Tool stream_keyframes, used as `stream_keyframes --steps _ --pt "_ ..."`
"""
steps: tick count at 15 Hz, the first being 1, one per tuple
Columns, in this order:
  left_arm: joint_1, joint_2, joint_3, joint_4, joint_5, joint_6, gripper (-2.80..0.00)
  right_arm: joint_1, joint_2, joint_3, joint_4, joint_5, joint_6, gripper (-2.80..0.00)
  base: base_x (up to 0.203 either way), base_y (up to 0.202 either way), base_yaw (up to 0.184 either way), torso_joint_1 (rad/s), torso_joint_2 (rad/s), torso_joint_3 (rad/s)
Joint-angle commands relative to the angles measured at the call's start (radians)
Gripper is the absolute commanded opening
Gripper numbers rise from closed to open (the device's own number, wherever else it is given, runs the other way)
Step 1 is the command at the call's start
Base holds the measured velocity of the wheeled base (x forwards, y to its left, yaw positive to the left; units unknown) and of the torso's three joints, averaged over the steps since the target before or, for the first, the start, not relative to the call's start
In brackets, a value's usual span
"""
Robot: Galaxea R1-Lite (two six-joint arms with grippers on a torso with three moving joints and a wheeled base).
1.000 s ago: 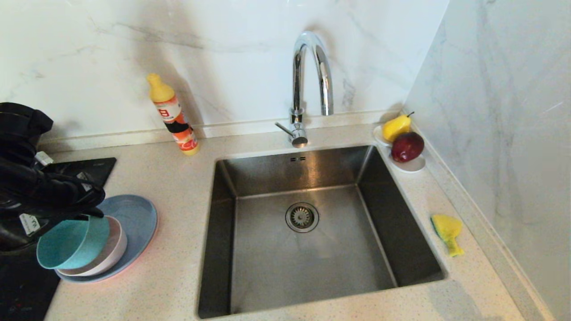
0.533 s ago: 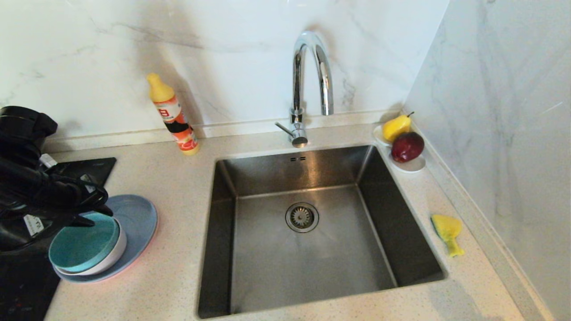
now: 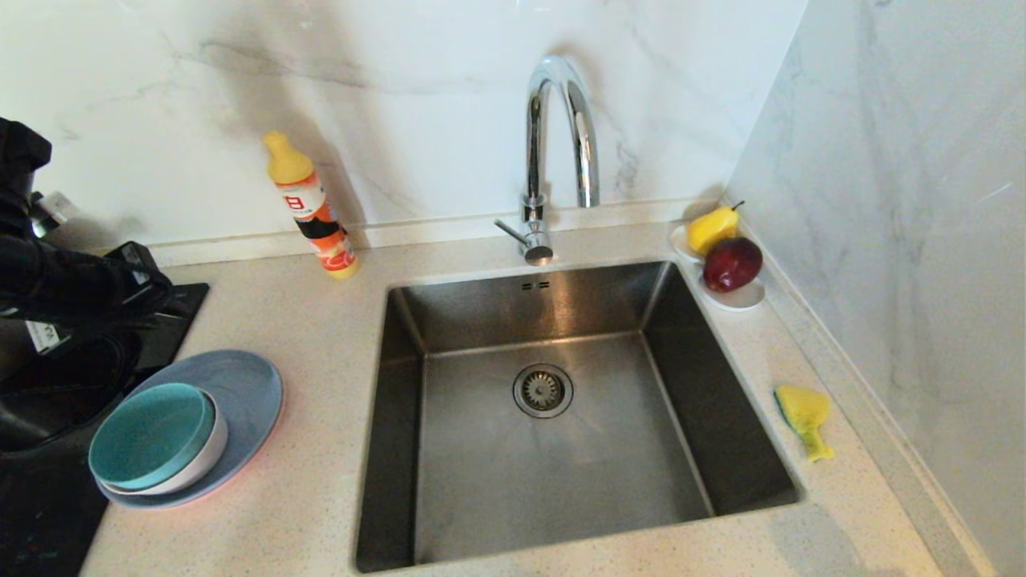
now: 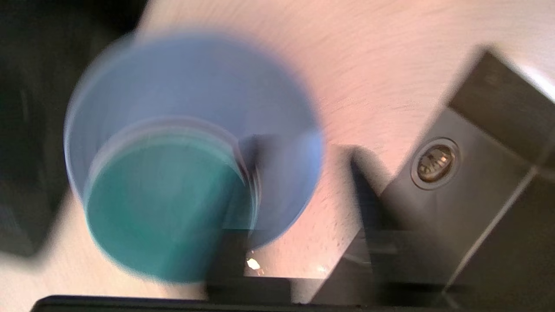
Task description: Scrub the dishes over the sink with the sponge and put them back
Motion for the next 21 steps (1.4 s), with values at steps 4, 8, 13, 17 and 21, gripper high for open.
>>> stream_keyframes --steps 4,8,13,17,21 --pt "-0.037 -0.031 -0.002 -0.32 -0.091 0.281 -2.8 0.0 -0.002 0.0 -0.001 0.001 0.001 -2.8 0.0 0.0 0.0 0.0 0.0 0.0" --pt "-0.223 -0.179 0.154 -0.45 -0.109 0.467 -2.8 0.0 -0.002 0.0 -0.001 0.001 0.0 -2.8 0.0 0.0 0.0 0.0 0.0 0.0" --pt "-0.281 -0.611 0.452 -0.477 -0.069 0.501 -2.8 0.0 -0.002 0.0 0.001 0.001 0.0 -2.8 0.0 0.0 0.0 0.0 0.0 0.0" --pt "-0.285 -1.085 0.719 -0.485 0.048 0.509 -2.8 0.0 -0.002 0.0 0.0 0.001 0.0 -2.8 0.0 0.0 0.0 0.0 0.0 0.0" --pt "-0.264 -1.472 1.024 -0.398 0.095 0.51 -2.8 0.0 -0.002 0.0 0.001 0.0 0.0 -2.8 0.0 0.0 0.0 0.0 0.0 0.0"
